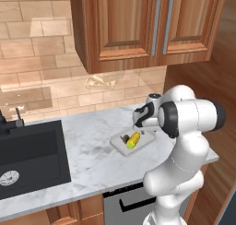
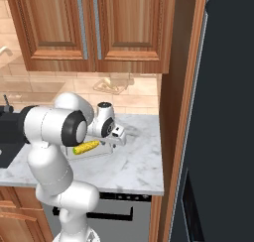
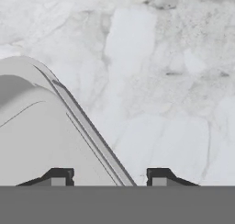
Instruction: Take the garlic and corn out of the freezer and place them in the tupperware container on the counter. Then put the tupperware containing the vegetables back in the freezer.
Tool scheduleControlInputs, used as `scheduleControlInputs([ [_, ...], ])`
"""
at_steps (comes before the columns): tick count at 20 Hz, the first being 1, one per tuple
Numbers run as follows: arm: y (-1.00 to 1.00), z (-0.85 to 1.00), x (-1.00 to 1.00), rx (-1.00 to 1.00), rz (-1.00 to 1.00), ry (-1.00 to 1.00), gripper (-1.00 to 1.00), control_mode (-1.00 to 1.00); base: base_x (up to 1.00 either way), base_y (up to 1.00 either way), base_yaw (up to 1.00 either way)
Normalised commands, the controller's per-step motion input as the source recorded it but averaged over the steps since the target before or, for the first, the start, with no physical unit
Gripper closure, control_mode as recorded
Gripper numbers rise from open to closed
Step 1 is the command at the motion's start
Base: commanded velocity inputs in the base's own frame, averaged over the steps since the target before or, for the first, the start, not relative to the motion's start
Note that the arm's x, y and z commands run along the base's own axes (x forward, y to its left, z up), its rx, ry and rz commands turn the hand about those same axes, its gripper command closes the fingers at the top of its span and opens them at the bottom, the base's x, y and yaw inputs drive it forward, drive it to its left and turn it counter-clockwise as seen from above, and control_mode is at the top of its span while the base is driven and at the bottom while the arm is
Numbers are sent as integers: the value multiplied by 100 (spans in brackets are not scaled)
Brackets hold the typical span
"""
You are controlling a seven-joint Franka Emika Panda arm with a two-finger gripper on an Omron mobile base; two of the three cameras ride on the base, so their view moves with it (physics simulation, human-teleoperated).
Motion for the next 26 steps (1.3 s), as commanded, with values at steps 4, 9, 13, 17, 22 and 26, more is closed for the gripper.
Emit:
scheduleControlInputs([
  [4,0,-40,-45,0,0,0,100,-100,0,0,0],
  [9,0,-35,-59,0,0,0,100,-100,0,0,0],
  [13,0,-21,-76,2,-1,-2,100,-100,0,0,0],
  [17,0,-5,-84,6,-8,-3,100,-100,0,0,0],
  [22,-7,6,-47,15,-22,1,100,-100,0,0,0],
  [26,-8,30,-6,20,-27,17,100,-100,0,0,0],
])
